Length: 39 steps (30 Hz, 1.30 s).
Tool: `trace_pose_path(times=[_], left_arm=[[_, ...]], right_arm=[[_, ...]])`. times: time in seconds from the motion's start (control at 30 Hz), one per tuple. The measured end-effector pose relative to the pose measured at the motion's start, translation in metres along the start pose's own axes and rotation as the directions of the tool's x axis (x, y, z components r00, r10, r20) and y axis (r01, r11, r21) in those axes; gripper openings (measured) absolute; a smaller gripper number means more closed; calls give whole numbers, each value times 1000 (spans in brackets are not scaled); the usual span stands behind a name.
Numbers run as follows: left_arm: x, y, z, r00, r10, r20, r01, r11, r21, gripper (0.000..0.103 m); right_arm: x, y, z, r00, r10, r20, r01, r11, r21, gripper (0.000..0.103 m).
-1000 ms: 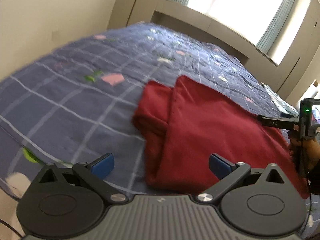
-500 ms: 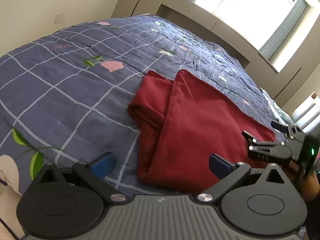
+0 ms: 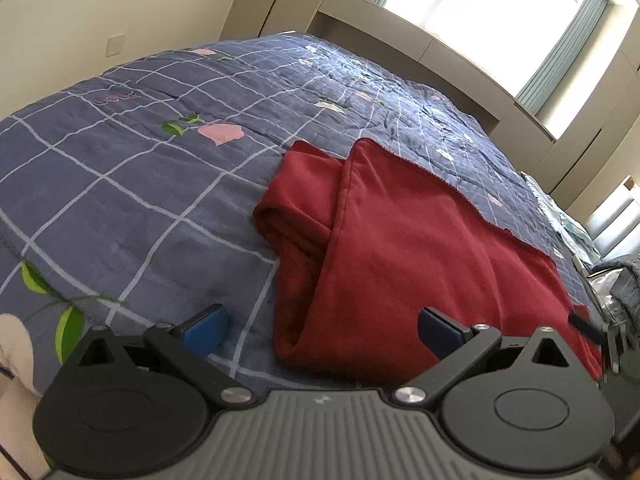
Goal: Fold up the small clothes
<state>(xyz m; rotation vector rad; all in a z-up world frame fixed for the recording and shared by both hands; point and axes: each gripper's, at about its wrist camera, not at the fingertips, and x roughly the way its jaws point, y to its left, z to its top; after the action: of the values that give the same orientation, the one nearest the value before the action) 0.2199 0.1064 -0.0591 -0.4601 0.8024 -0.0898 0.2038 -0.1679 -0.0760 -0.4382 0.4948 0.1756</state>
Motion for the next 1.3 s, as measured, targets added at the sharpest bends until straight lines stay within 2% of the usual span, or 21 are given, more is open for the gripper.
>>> trace_pose_path(times=[0.07,0.2,0.3,0.37,0.47,0.6,0.73,0.83,0.97,1.07,1.3], left_arm=[[2,1,3,1000,-11,7,11,1000,-11,102],[10,-1,13,998,-55,22,55,998,-20,102],[20,-6,19,997,-81,16,81,997,-11,94],[26,-7,21,998,-51,22,52,998,-23,84],[28,-3,22,998,-14,57,19,996,-88,76],[29,5,21,996,0,85,14,988,-156,69],[32,0,20,997,7,82,3,993,-117,75],[33,-5,19,996,27,81,-20,996,-92,73],[32,-10,20,994,70,78,-64,995,-77,60],[29,-8,20,995,68,78,-62,995,-82,50],[30,-4,22,996,57,70,-49,993,-105,47]], right_arm=[[-8,4,-7,1000,-18,18,17,999,27,102],[-15,14,-13,997,-66,48,66,998,9,102],[-18,23,-16,991,-109,74,111,993,-32,102],[-20,29,-18,987,-131,94,136,989,-56,102],[-20,32,-21,982,-150,117,160,984,-77,102],[-18,30,-23,980,-155,125,165,983,-76,102],[-14,26,-23,983,-142,117,149,987,-58,102],[-15,25,-24,985,-131,109,136,990,-40,102],[-16,25,-24,986,-126,107,130,991,-33,102],[-15,25,-24,986,-126,107,130,991,-33,102],[-16,23,-22,987,-123,106,127,991,-29,102]])
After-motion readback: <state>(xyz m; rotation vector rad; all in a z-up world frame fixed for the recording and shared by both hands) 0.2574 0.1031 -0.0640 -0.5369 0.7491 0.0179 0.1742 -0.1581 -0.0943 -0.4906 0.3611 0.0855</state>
